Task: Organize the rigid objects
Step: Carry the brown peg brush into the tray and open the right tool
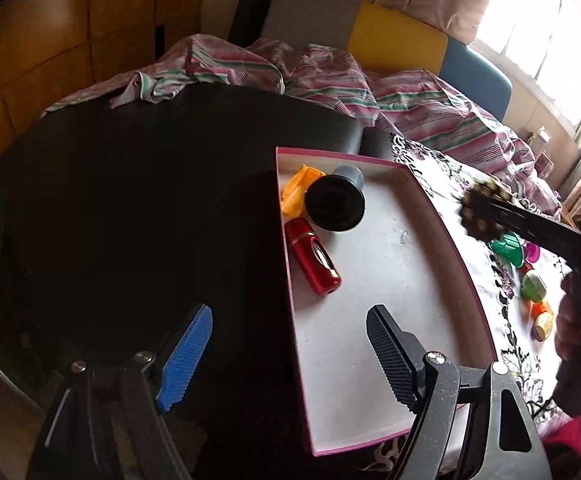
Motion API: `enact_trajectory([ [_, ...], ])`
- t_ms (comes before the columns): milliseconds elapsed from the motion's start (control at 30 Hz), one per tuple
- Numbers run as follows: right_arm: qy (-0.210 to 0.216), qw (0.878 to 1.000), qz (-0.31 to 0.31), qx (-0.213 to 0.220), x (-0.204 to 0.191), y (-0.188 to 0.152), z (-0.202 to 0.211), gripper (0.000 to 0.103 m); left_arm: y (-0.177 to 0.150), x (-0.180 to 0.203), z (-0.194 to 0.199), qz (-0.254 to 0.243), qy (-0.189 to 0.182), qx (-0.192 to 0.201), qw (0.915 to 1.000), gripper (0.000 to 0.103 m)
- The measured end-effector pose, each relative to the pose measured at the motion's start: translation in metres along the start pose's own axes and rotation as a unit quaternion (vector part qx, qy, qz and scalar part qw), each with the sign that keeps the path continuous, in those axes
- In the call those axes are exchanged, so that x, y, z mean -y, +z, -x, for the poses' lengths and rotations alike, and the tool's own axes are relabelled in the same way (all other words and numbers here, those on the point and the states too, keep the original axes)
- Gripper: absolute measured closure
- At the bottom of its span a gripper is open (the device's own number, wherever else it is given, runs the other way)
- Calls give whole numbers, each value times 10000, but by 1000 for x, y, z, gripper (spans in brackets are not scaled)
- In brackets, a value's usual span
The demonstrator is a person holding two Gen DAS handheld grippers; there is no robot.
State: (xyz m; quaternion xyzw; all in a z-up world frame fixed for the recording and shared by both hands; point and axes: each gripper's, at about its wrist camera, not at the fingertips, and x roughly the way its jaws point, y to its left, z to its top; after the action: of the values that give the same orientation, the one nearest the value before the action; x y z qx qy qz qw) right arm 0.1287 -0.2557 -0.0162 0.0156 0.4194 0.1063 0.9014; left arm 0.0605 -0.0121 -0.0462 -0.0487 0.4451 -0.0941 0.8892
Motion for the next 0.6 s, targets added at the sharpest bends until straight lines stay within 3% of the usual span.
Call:
enact_trajectory([
  [200,-28,9993,245,-281,-30,16,-50,59,0,-11,2,104,-100,17,9999,23],
  [400,-409,9962,204,-743,-32,22,-107,57,-1,-16,-2,216,-112,-47,9997,20],
  [600,-369,9971,82,-661,-25,23,-106,54,-1,-17,-3,213,-83,-44,9997,19],
])
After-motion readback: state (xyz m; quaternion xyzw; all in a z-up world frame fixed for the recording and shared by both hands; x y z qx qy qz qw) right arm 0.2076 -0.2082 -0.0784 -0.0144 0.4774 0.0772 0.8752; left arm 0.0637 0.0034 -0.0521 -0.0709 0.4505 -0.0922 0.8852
